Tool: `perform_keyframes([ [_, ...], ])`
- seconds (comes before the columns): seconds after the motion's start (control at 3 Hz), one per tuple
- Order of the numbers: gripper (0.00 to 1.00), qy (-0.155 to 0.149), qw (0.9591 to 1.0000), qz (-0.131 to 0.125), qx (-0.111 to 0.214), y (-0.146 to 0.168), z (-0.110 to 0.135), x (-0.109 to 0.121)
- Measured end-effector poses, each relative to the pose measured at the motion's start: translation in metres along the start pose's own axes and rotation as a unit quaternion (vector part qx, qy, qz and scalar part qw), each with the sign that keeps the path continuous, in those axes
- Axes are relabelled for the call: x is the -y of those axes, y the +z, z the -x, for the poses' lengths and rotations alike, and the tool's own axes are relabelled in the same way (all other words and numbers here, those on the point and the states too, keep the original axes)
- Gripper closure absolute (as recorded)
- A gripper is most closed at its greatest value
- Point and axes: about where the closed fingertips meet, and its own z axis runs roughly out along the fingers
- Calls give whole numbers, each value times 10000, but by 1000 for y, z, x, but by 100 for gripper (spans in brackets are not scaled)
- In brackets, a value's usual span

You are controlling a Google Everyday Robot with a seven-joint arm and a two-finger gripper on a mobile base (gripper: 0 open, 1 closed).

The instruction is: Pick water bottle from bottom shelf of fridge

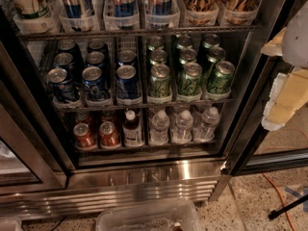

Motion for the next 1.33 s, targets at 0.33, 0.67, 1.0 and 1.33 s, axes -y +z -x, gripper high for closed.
perform_keyframes([
  [0.33, 0, -16, 10000, -22, 29, 0, 3, 0],
  [0.67, 0, -12, 9997, 36, 223, 14, 16, -3],
  [1.0, 0, 20, 9987, 162, 474, 39, 41, -12],
  [1.33, 0, 119, 9968, 286, 735, 69, 69, -27],
])
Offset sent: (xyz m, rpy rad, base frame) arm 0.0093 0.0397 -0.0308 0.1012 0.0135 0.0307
